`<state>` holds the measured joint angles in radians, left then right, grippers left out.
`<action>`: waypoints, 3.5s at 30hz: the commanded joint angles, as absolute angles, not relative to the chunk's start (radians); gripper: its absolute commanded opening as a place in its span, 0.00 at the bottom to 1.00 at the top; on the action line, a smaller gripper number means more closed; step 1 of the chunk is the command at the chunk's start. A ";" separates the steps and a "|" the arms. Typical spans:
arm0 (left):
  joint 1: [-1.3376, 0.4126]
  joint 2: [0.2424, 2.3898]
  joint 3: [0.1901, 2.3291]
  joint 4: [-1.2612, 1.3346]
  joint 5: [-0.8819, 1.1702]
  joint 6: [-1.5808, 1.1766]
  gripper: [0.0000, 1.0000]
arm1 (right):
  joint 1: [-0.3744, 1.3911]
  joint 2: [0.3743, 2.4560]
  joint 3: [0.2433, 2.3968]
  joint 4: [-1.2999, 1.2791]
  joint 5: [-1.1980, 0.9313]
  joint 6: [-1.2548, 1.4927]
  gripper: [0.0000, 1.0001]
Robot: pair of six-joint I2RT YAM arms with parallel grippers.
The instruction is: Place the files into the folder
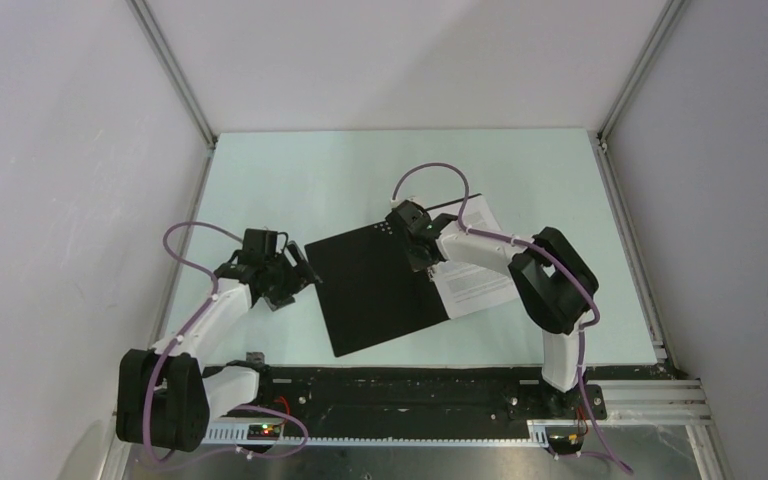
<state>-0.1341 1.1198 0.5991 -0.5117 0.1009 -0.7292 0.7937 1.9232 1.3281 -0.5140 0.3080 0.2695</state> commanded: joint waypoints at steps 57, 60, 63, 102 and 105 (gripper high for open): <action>-0.128 1.203 0.649 -0.492 0.164 -0.646 0.89 | 0.819 1.864 1.353 -0.638 0.382 0.430 0.22; -0.129 1.206 0.648 -0.489 0.166 -0.647 0.89 | 0.817 1.858 1.353 -0.640 0.375 0.429 0.22; -0.129 1.207 0.647 -0.489 0.167 -0.647 0.89 | 0.817 1.870 1.352 -0.644 0.364 0.433 0.22; -0.128 1.206 0.625 -0.481 0.168 -0.661 0.89 | 0.808 1.969 1.333 -0.626 0.335 0.443 0.10; -0.127 1.205 0.626 -0.476 0.176 -0.661 0.89 | 0.802 1.933 1.333 -0.632 0.327 0.442 0.00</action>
<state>-0.1326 1.2049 0.6304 -0.4992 0.1616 -0.6720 0.8093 1.9469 1.3411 -0.6327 0.3473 0.4335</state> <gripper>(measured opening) 0.889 0.045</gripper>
